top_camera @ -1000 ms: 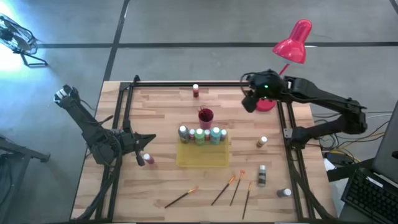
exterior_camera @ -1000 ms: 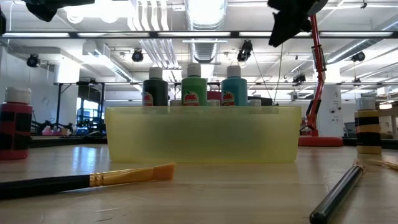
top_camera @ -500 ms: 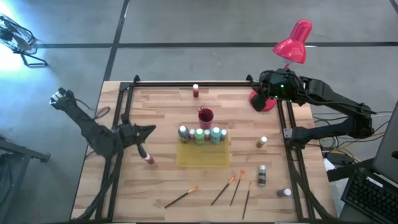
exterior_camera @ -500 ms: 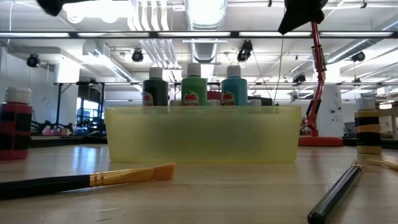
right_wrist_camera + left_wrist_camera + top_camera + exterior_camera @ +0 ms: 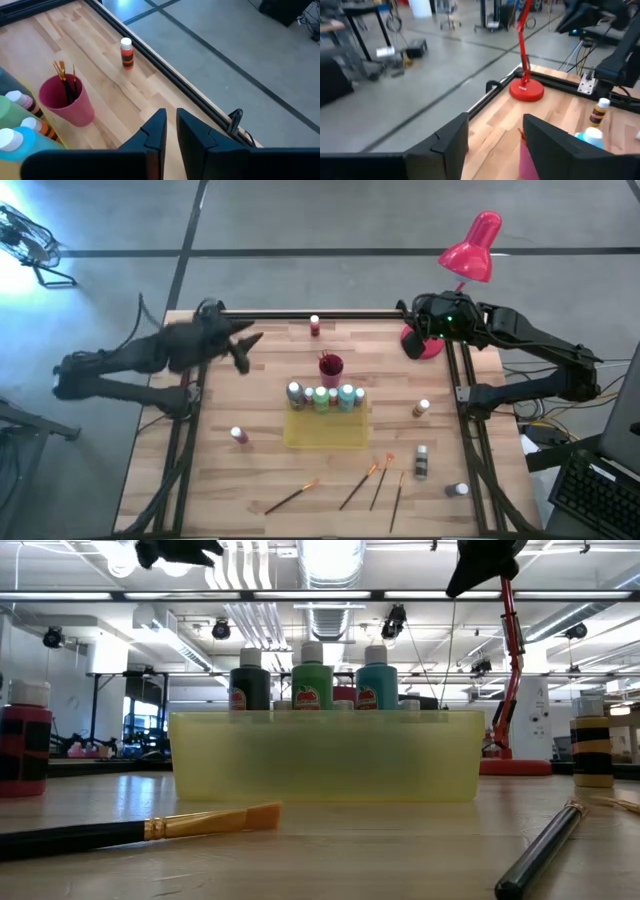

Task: Pick & Place Paint Supplies
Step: Put the small orange paint bottle into the yellow bin

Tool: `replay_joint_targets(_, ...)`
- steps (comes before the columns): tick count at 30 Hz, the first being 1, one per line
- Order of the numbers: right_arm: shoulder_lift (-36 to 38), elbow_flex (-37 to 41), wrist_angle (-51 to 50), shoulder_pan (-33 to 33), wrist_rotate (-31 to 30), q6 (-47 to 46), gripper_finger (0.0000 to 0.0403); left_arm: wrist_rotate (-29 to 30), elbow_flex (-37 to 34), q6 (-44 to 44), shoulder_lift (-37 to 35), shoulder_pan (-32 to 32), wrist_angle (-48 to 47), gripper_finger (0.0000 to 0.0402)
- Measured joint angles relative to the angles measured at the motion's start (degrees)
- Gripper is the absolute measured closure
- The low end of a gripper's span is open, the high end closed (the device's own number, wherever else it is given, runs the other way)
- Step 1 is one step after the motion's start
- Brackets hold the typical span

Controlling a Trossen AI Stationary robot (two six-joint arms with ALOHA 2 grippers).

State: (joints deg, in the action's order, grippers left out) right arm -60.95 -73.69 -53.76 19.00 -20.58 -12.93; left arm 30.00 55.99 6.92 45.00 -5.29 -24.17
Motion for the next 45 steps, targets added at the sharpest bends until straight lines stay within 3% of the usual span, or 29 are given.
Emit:
replay_joint_targets(5, -0.83, 0.0, 0.01, 0.0, -0.01, 0.02, 0.0369, -20.07, 4.17, -3.69, 6.76, -17.64, -0.22, 0.0202)
replay_joint_targets(9, -1.59, 0.0, 0.05, 0.0, -0.02, 0.0, 0.0367, -27.49, 7.06, -5.53, 12.35, -25.21, -0.05, 0.0204)
replay_joint_targets(18, -3.83, 0.0, 0.05, 0.0, -0.06, 0.0, 0.0343, -27.74, 11.5, -11.29, 23.27, -27.72, -0.38, 0.0206)
replay_joint_targets(25, -4.33, 0.23, -0.87, -0.61, 1.55, 1.85, 0.032, -26.91, 11.69, -12.09, 27.91, -28.56, -0.38, 0.0206)
replay_joint_targets(31, 0.81, 2.31, 8.41, -2.79, 10.31, 9.4, 0.0302, -26.91, 11.77, -13.98, 29.6, -29.93, -0.2, 0.0206)
replay_joint_targets(35, 4.76, 2.6, 13.3, -3.45, 10.32, 9.72, 0.0291, -26.94, 11.8, -15.27, 31.25, -30.25, 0.37, 0.0206)
replay_joint_targets(45, 9.96, 1.86, 13.44, -3.48, 10.19, 10.11, 0.0261, -27.95, 15.76, -17.27, 40.37, -30.65, 0.01, 0.0206)
